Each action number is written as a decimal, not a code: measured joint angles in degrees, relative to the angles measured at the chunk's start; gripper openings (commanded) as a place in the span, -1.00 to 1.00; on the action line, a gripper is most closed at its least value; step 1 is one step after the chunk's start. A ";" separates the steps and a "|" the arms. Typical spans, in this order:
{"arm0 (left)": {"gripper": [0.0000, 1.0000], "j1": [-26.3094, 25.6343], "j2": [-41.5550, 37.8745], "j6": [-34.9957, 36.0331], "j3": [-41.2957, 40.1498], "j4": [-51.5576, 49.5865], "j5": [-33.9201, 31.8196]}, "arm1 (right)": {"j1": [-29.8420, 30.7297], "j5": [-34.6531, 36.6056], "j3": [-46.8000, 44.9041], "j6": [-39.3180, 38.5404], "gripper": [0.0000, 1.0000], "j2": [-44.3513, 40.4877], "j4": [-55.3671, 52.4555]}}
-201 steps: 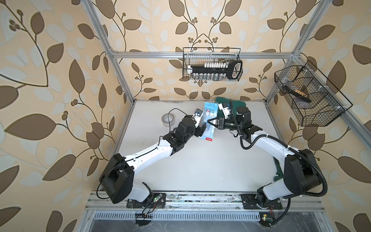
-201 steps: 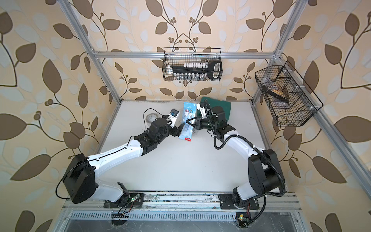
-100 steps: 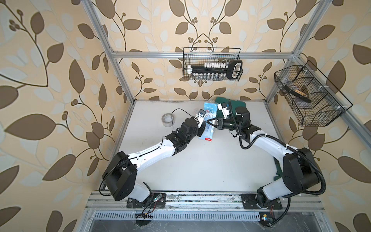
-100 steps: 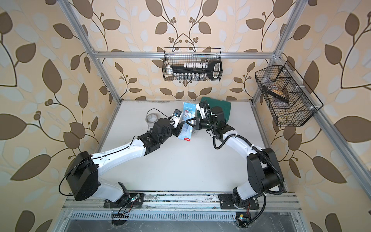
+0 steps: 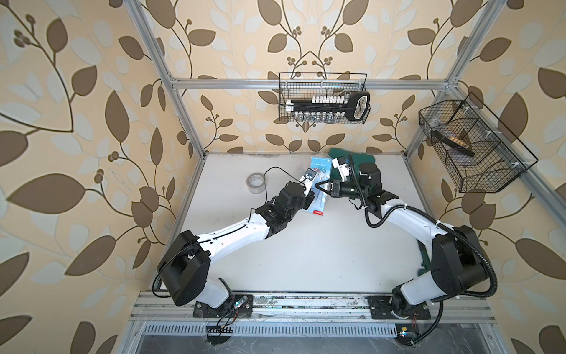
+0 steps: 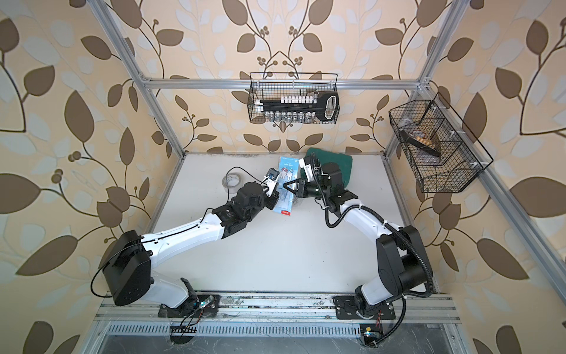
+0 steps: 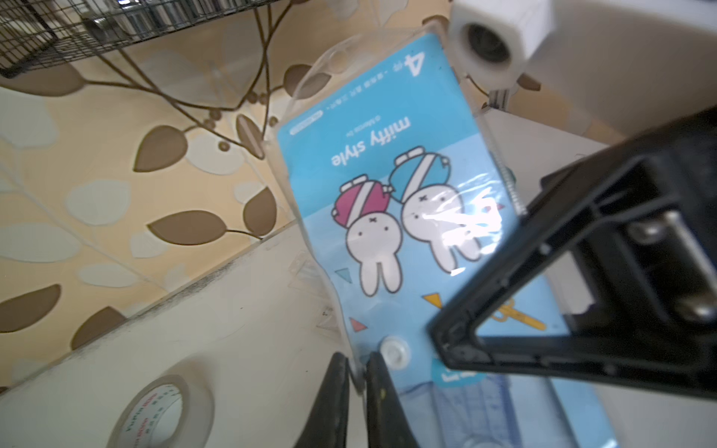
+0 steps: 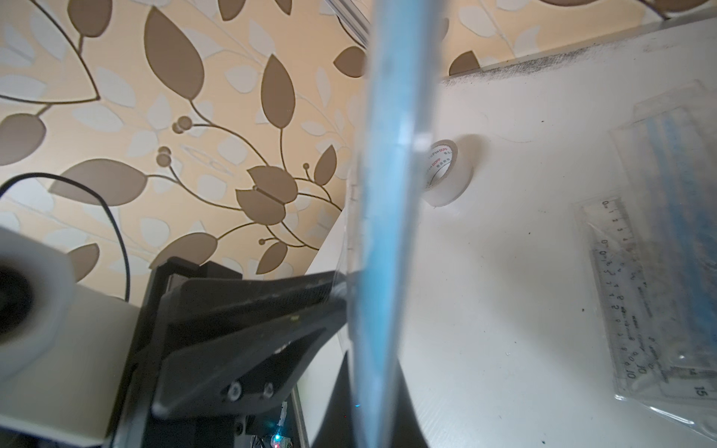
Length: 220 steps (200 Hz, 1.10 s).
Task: Open the ruler set and take out the ruler
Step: Open the ruler set bag.
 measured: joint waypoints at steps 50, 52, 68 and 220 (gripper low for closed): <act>-0.79 0.33 0.00 -0.28 0.00 -1.05 -1.84 | 0.13 -0.85 0.15 -0.02 -1.00 0.00 0.31; -0.76 0.33 0.00 -0.26 0.00 -1.07 -1.81 | 0.13 -0.90 0.20 -0.02 -1.00 0.00 0.31; -0.46 0.35 0.00 -0.57 0.00 -0.98 -1.68 | 0.13 -1.51 0.39 -0.02 -1.00 0.00 0.17; -0.77 5.62 -2.97 -6.16 0.02 -4.31 16.52 | 0.13 -3.54 0.42 -0.04 -1.00 -0.13 -0.52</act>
